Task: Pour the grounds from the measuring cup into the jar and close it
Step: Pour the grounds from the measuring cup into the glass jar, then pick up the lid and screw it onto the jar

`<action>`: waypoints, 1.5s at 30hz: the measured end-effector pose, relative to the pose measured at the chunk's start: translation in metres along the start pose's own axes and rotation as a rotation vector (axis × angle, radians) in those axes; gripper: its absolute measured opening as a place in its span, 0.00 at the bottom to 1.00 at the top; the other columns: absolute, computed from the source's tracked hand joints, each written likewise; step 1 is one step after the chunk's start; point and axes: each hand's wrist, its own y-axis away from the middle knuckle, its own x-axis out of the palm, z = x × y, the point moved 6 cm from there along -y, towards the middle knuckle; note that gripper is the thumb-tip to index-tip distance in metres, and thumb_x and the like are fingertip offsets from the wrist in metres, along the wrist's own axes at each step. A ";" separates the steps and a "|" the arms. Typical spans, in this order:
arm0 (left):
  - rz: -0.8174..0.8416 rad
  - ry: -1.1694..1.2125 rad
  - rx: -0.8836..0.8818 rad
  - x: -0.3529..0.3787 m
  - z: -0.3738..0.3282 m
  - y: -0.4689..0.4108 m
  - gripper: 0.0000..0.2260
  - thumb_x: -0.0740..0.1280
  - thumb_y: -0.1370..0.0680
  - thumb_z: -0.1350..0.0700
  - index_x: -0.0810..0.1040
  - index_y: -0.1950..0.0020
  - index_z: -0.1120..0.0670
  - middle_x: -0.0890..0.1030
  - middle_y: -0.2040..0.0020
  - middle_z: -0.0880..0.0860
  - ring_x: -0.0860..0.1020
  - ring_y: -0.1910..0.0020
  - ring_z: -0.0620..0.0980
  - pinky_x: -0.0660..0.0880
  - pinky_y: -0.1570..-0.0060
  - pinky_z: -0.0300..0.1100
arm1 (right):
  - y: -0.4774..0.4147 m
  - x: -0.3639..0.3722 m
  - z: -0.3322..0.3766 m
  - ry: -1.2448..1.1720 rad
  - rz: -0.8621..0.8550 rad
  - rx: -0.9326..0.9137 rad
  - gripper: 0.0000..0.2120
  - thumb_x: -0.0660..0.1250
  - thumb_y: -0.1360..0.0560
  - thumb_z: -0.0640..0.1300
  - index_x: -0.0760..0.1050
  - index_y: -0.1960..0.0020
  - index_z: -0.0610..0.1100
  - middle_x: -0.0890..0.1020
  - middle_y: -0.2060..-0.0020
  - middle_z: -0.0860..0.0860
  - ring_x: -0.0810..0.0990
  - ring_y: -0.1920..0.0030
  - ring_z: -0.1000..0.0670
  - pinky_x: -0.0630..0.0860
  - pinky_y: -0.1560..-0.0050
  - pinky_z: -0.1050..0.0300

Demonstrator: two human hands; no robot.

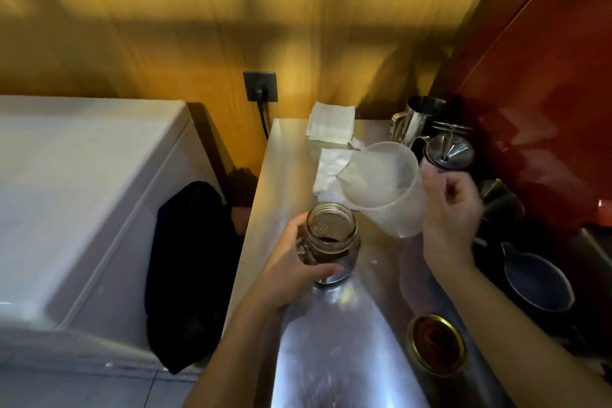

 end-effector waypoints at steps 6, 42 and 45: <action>0.015 -0.035 -0.015 0.000 -0.003 0.000 0.36 0.82 0.39 0.60 0.67 0.43 0.33 0.77 0.46 0.36 0.75 0.47 0.28 0.69 0.55 0.20 | 0.010 -0.017 -0.056 -0.006 -0.125 0.235 0.13 0.61 0.28 0.57 0.68 0.65 0.50 0.74 0.68 0.48 0.73 0.68 0.57 0.71 0.67 0.61; 0.052 -0.101 0.007 -0.006 -0.009 -0.003 0.37 0.79 0.46 0.50 0.67 0.40 0.42 0.76 0.45 0.41 0.75 0.50 0.27 0.71 0.55 0.22 | 0.130 -0.088 -0.086 0.937 0.752 0.042 0.35 0.66 0.30 0.60 0.57 0.29 0.51 0.63 0.30 0.52 0.58 0.32 0.52 0.51 0.37 0.64; 0.061 -0.112 0.006 -0.006 -0.009 -0.002 0.38 0.80 0.45 0.50 0.67 0.39 0.42 0.76 0.44 0.40 0.75 0.49 0.27 0.71 0.51 0.27 | 0.124 -0.078 -0.068 0.874 0.743 -0.022 0.32 0.68 0.31 0.58 0.62 0.32 0.50 0.66 0.33 0.52 0.62 0.36 0.53 0.49 0.42 0.72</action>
